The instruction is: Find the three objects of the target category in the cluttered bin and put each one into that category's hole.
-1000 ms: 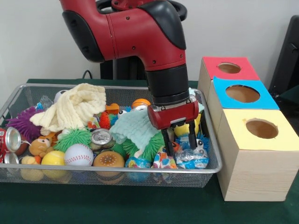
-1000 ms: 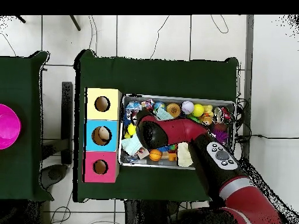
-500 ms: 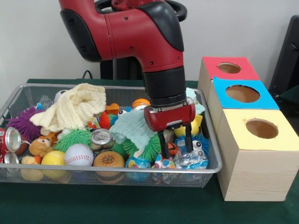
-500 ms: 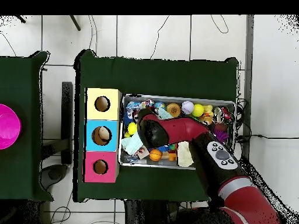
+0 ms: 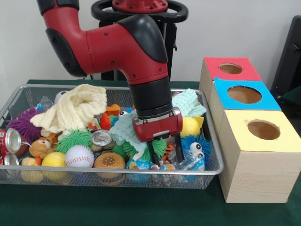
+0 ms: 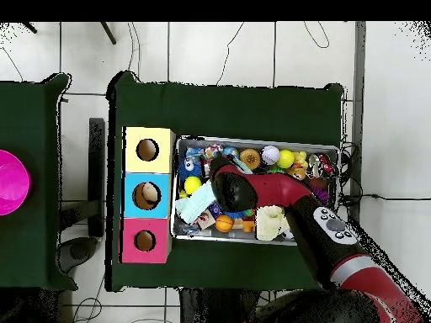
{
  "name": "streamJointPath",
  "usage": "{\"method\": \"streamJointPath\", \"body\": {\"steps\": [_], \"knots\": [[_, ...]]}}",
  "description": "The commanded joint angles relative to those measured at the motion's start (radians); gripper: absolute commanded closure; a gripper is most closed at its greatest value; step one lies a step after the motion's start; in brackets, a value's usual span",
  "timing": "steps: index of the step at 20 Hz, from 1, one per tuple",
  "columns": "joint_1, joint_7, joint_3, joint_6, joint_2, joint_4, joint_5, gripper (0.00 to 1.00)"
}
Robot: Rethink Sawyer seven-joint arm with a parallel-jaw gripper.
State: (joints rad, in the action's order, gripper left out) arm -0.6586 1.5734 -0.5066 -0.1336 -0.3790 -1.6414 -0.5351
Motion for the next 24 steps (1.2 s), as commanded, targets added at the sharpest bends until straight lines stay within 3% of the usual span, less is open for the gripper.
{"method": "streamJointPath", "body": {"steps": [1,16,24], "knots": [[-0.103,0.014,-0.158,-0.048,0.154,0.021,0.020,0.00],[-0.098,0.062,-0.241,-0.162,0.078,-0.098,0.120,0.00],[-0.062,0.059,-0.161,-0.188,0.017,-0.101,0.124,0.00]]}}
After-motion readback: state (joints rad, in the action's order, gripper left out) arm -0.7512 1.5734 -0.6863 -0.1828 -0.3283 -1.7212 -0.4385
